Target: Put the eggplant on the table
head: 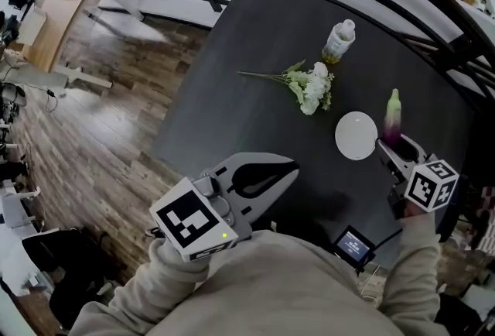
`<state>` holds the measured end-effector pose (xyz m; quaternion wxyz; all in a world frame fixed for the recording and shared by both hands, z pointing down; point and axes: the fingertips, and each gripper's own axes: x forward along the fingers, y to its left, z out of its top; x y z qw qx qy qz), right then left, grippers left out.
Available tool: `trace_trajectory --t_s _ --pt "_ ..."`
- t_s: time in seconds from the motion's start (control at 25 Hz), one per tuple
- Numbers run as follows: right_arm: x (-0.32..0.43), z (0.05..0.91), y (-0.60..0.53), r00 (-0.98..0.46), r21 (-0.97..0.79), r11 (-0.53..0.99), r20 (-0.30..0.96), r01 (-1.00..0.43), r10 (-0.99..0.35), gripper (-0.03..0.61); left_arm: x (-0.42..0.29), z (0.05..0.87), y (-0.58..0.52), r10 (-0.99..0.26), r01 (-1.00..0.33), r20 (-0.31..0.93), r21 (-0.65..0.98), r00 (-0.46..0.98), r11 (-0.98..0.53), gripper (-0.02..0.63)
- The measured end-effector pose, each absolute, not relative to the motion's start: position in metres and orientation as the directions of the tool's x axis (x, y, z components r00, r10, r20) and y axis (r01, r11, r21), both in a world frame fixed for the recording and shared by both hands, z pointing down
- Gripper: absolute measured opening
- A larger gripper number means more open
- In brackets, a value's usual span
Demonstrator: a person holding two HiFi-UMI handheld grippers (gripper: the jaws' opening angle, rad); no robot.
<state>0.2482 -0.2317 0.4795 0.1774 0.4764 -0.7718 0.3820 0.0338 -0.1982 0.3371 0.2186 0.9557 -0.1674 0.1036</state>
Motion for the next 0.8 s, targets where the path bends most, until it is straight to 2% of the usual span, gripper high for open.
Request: trace_trajectory --t_s 0.8 --pt "0.256 0.581 -0.242 -0.435 -0.385 0.204 0.786 -0.9 -0.439 0.229 0.005 0.362 -0.195 -0.342 -0.459 0.327 0.414 0.881 -0.786 0.005"
